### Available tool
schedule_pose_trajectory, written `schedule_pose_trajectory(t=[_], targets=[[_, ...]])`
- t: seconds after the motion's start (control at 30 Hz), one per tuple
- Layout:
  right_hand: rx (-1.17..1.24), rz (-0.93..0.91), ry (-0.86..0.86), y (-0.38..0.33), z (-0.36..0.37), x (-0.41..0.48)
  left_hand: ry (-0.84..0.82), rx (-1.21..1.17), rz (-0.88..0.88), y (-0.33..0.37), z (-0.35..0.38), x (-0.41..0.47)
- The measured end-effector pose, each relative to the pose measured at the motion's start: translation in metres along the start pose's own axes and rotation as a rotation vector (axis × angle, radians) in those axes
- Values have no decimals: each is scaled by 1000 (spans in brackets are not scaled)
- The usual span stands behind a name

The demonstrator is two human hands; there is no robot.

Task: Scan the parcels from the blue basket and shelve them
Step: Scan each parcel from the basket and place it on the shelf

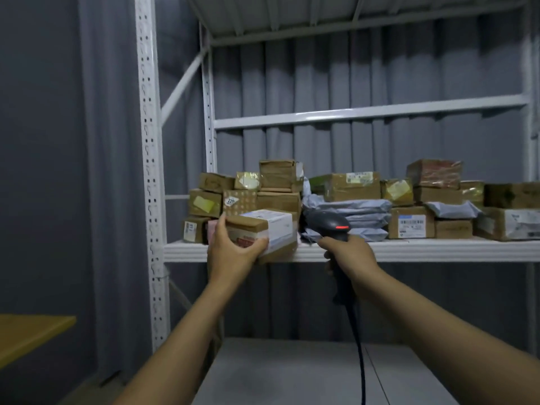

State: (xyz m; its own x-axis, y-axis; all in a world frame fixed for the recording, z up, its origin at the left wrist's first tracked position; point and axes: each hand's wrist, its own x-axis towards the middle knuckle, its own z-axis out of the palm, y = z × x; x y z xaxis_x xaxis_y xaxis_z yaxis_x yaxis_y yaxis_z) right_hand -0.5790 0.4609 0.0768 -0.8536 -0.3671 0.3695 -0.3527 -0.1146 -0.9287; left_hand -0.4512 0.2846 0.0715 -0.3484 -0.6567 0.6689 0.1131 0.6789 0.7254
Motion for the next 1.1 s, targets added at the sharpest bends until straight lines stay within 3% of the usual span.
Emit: schedule_pose_trajectory(t=[0.33,0.6,0.93,1.1], targets=[[-23,-73,145,-65,-41,65,27,141,322,90,60,74],[-79,-53,250,-64,-112,119,36,163,307,130,167,131],[-100,18,262,-39,-173,161,91,298,274,144,270,159],[-118,28,262,-27,-192,170,77,474,374,133,290,160]])
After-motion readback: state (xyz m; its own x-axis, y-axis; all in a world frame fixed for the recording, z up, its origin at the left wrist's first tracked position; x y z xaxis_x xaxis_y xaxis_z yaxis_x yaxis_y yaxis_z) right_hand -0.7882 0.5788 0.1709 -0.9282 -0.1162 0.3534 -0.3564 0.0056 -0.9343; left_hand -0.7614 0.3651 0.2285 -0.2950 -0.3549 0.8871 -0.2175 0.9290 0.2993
